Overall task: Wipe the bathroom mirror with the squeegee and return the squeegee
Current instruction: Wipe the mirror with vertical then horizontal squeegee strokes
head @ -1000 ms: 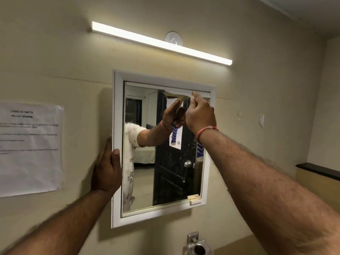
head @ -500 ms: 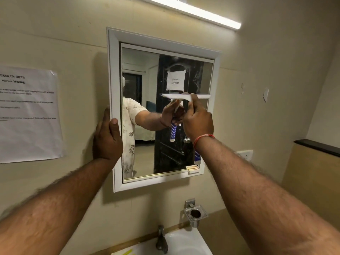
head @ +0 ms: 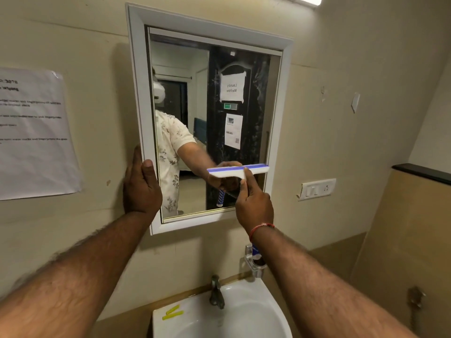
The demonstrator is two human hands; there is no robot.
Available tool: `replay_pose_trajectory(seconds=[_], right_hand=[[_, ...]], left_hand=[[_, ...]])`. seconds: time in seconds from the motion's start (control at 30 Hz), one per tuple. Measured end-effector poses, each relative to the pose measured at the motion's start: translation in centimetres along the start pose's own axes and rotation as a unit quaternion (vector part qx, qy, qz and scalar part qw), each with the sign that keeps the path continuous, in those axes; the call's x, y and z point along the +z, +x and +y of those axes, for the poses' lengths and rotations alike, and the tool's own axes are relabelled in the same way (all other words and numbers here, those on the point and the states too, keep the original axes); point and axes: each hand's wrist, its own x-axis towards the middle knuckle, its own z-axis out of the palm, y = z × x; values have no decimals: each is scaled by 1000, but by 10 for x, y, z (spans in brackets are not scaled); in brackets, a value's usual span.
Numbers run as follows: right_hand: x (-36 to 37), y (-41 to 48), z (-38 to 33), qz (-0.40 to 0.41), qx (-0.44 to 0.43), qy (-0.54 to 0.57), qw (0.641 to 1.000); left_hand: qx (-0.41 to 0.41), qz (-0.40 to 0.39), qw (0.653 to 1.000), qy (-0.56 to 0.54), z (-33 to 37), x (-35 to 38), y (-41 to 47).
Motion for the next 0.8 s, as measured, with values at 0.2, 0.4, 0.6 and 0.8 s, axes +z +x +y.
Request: replay_pose_trajectory(seconds=[0.2,0.4,0.6,0.8], right_hand=[[20,-35,33,-32,28,-34,999],[34,-57,55,-65,58,-60,994],[30,-58,57,-90,71,-71,991],[9,-45,38,-129,73,-63,987]], left_hand=[[11,3,1000,-1,-10,3,-8],[28,9,1000,1,-18,4,-10],[30,11,999,-1,-21,6,-11],[19,-7,1000,9,-18,1,-15]])
